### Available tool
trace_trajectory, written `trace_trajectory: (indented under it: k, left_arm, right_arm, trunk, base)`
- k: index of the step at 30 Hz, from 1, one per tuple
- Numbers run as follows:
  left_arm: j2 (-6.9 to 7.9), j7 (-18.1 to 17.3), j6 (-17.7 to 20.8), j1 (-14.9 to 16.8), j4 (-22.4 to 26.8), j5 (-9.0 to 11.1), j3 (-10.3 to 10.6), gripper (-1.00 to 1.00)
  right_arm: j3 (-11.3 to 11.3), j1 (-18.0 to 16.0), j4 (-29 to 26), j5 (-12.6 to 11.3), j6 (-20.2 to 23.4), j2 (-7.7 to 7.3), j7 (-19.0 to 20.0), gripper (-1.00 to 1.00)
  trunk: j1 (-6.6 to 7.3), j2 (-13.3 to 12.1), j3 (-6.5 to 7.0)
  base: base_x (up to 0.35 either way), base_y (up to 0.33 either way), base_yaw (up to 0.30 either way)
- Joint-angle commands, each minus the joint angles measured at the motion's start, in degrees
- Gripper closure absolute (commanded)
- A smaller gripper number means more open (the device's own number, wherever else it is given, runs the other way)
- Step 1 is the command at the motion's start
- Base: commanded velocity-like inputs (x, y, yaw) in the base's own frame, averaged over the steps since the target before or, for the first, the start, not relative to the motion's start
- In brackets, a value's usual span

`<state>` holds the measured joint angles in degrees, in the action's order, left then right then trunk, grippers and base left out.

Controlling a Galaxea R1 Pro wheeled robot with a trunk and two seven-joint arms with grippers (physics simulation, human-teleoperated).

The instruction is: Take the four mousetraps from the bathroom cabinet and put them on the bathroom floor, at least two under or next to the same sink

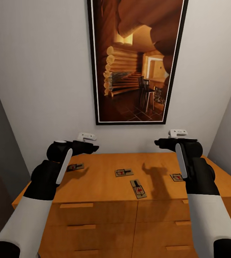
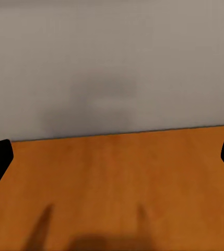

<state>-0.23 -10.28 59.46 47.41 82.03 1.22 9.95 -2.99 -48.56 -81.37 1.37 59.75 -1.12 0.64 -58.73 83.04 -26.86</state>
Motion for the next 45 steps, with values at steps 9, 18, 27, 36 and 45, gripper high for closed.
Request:
trace_trajectory:
  k: [9, 18, 27, 36, 45]
  left_arm:
    - [-0.88, 0.0, 0.0, 0.1, -2.9, 0.1, 0.0, -1.0]
    - [-1.21, 0.2, -0.2, 0.1, -4.8, -0.1, 0.0, -1.0]
    - [-1.2, 0.1, -0.1, 0.1, -5.4, -0.3, 0.0, -1.0]
    - [-1.15, 0.0, 0.0, 0.0, -5.5, -0.1, 0.0, -1.0]
    - [-1.17, 0.0, 0.0, 0.0, -6.7, 0.1, 0.0, -1.0]
  right_arm:
    - [0.1, 0.0, 0.2, 0.2, 0.3, 0.05, -0.1, -1.0]
    - [0.1, 0.0, 0.4, 0.3, 0.3, -0.05, -0.2, -1.0]
    - [0.1, 0.0, 0.4, 0.5, 0.3, -0.26, -0.2, -1.0]
    - [0.2, 0.4, 0.2, 0.2, 0.3, -0.57, 0.0, -1.0]
    - [1.1, 0.5, -0.3, -0.5, 0.3, -0.17, 0.6, -1.0]
  trunk:
    - [0.0, 0.0, -0.07]
    - [0.0, 0.0, -0.07]
    - [0.0, 0.0, -0.07]
    - [0.0, 0.0, -0.07]
    - [0.0, 0.0, -0.07]
  base:
    - [0.0, 0.0, 0.0]
    - [0.0, 0.0, 0.0]
    - [0.0, 0.0, 0.0]
    - [0.0, 0.0, 0.0]
    - [0.0, 0.0, 0.0]
